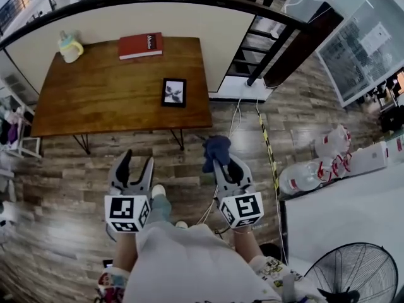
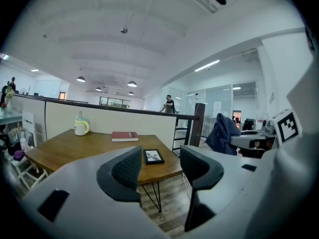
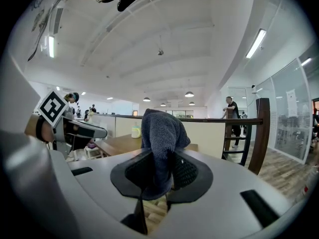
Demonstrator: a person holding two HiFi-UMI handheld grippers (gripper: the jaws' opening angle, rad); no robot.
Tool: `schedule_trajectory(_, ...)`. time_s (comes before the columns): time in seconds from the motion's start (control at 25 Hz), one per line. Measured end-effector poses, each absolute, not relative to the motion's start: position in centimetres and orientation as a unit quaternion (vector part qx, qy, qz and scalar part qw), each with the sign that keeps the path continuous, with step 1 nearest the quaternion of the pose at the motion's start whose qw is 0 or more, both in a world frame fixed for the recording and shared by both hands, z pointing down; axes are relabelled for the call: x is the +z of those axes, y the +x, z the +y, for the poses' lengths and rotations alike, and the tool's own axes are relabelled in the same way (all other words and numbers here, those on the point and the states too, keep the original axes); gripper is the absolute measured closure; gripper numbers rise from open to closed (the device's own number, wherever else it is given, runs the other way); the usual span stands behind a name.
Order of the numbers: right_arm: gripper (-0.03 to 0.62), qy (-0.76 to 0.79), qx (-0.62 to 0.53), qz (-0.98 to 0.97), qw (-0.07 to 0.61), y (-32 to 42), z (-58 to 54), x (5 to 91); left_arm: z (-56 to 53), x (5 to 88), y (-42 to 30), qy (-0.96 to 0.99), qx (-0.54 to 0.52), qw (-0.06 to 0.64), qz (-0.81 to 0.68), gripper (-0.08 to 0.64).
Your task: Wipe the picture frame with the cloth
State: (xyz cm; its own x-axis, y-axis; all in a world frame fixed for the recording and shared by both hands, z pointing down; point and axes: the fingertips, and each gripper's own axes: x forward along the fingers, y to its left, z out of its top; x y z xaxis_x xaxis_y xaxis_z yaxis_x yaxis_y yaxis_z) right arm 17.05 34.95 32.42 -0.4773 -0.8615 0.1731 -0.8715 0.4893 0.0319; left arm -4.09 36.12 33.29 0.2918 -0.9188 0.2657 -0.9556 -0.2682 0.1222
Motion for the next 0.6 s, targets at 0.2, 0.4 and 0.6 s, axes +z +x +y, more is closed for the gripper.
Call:
schedule_trajectory(0.2, 0.523, 0.518, 0.032, -0.850, 0.088, 15.2, 30.0, 32.3, 30.8, 33.2, -6.6, 0.798, 0.071, 0.129, -0.585, 0.327)
schedule_trajectory(0.4, 0.523, 0.528, 0.032, -0.844, 0.093, 13.5, 25.8, 32.3, 26.6, 33.3, -8.8, 0.804, 0.071, 0.131, -0.575, 0.319)
schedule_trajectory(0.6, 0.523, 0.532, 0.036, -0.839, 0.103, 11.5, 24.3, 32.9, 24.5, 33.8, -10.6, 0.812, 0.079, 0.133, -0.563, 0.308)
